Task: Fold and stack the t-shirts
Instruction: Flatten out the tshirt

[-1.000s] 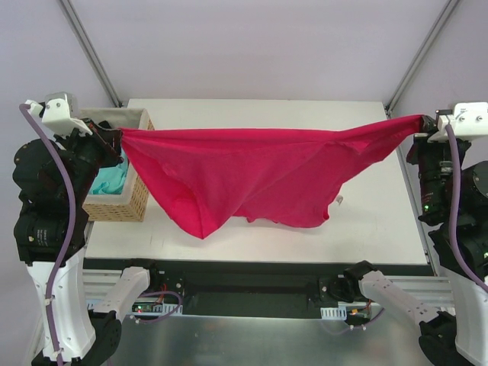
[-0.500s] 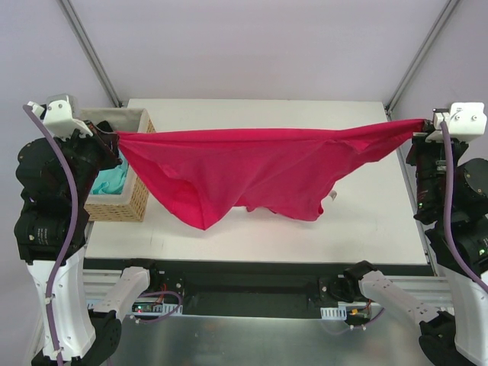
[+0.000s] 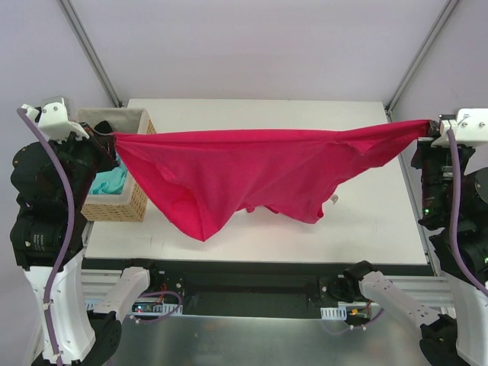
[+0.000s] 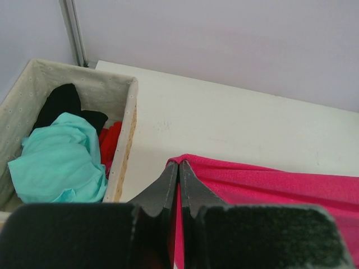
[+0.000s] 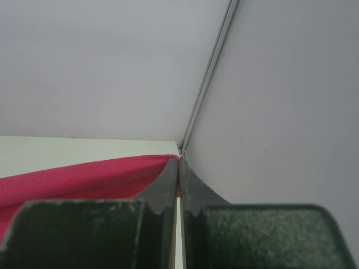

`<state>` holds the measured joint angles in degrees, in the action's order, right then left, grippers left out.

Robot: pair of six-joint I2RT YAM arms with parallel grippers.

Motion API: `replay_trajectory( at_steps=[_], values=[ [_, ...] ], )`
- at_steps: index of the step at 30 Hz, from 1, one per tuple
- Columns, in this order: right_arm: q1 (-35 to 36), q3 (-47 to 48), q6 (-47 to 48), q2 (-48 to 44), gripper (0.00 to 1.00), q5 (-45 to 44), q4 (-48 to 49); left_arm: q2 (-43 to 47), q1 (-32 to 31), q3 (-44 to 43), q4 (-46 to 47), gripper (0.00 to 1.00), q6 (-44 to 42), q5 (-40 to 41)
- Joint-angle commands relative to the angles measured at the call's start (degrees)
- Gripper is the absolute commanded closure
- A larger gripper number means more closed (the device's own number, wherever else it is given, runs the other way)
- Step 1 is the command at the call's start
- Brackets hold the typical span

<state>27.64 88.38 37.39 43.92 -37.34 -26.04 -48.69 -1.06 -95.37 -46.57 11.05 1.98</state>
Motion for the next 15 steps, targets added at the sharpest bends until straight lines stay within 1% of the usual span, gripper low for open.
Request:
replay_trajectory(
  at_steps=[1, 8, 15],
  values=[
    [-0.13, 4.43, 3.39, 0.29, 0.99, -1.16, 4.95, 0.26, 0.36, -3.41, 2.18, 1.0, -1.12, 2.51],
    [-0.22, 8.9, 5.59, 2.13, 0.99, 1.04, 5.48, -0.62, 0.36, -7.37, 2.62, 1.0, -1.55, 1.72],
    [-0.22, 12.87, 7.96, 1.96, 0.99, 1.92, 5.65, -0.53, 0.36, -10.71, 2.71, 1.0, -2.26, 1.45]
  ],
)
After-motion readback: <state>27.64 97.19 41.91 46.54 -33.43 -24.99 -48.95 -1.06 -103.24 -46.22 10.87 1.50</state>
